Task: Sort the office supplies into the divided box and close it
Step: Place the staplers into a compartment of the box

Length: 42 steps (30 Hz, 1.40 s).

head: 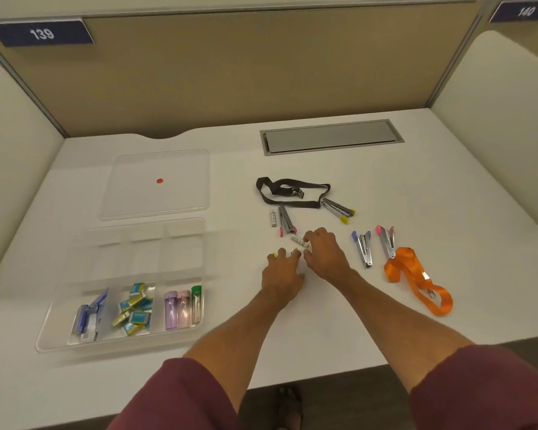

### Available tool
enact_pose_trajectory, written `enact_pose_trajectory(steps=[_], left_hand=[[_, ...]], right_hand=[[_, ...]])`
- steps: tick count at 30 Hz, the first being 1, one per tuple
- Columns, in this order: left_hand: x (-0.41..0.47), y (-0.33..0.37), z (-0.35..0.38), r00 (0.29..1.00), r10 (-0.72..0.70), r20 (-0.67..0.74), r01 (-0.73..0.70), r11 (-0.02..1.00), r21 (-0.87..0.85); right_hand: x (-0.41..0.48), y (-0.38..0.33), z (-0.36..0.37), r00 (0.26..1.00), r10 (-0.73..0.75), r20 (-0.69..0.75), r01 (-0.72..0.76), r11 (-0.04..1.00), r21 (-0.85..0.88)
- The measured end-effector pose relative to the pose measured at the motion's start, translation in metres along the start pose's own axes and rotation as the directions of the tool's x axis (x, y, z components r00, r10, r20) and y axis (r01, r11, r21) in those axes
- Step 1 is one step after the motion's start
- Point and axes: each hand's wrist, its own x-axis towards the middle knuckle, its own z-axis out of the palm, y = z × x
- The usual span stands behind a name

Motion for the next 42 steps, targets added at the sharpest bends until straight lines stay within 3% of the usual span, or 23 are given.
enact_pose_trajectory(steps=[7, 15, 28, 36, 42], left_hand=[[0.009, -0.007, -0.010, 0.993, -0.105, -0.051, 0.104, 0.994, -0.019], [0.022, -0.039, -0.045, 0.965, -0.128, -0.229, 0.102, 0.988, -0.119], [0.012, -0.105, -0.114, 0.863, -0.287, -0.415, 0.214, 0.953, -0.214], [-0.006, -0.152, -0.131, 0.855, -0.380, -0.354, 0.308, 0.920, -0.244], [-0.003, -0.179, -0.128, 0.908, -0.345, -0.238, 0.319, 0.937, -0.139]], right_hand=[[0.039, -0.011, 0.000, 0.999, -0.045, 0.007, 0.045, 0.999, 0.023], [0.075, -0.036, 0.009, 0.994, -0.053, 0.093, 0.049, 0.998, 0.044], [0.081, -0.061, 0.008, 0.993, 0.111, 0.044, -0.114, 0.991, 0.064], [0.088, -0.108, -0.010, 0.998, 0.055, -0.044, -0.042, 0.968, 0.248], [0.079, -0.162, -0.003, 0.995, -0.093, -0.047, 0.103, 0.937, 0.334]])
